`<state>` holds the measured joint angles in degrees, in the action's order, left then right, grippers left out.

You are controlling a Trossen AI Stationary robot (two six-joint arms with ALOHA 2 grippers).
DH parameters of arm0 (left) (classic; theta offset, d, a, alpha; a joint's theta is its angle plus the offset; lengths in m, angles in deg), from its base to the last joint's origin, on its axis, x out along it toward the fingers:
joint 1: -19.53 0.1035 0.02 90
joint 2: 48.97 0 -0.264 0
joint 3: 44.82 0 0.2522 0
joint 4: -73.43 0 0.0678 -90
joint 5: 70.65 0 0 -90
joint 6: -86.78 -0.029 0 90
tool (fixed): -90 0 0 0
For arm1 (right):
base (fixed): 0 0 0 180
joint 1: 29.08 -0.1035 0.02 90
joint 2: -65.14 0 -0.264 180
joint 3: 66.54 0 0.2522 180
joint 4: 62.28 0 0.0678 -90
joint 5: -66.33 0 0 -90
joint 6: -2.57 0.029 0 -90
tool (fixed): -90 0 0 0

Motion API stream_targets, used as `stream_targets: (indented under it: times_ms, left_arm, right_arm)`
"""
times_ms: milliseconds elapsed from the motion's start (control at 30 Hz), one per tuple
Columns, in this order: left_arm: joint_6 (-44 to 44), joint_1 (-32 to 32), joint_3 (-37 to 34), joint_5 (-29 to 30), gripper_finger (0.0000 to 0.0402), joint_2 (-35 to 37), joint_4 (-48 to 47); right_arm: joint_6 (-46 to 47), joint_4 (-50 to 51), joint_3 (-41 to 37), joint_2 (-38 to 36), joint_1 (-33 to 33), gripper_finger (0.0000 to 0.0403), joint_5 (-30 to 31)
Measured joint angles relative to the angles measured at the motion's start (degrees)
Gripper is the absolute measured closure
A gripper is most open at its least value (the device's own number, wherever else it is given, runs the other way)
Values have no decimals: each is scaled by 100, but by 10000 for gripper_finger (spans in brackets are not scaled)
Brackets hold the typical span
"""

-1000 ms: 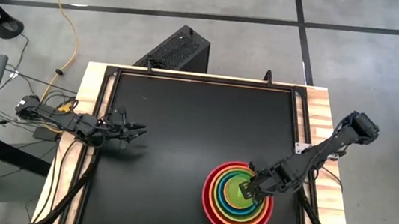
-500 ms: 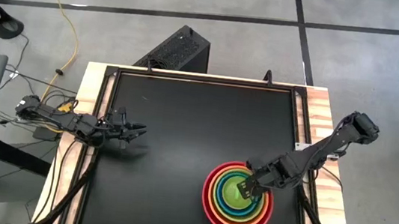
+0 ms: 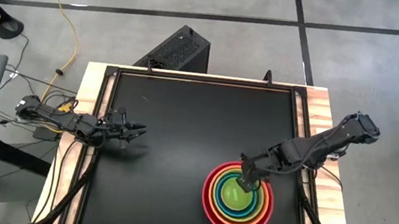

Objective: Nest bowls inside each other
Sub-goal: Stack the green bowl on top of the orange patterned bowl, then return to Home Position

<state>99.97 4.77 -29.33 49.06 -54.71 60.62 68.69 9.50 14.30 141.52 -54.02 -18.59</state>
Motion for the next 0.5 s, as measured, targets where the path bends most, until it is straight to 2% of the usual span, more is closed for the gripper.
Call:
stream_targets:
  times_ms: [100,267,500]
  left_arm:
    - [15,0,0,0,315,0,0]
    - [298,2,0,68,315,0,0]
    - [562,2,0,72,315,0,9]
  right_arm:
    - [-1149,-302,33,-1,172,285,0]
    - [-3608,-1259,14,-8,137,285,209]
    - [-5772,-2597,-610,-653,493,314,206]
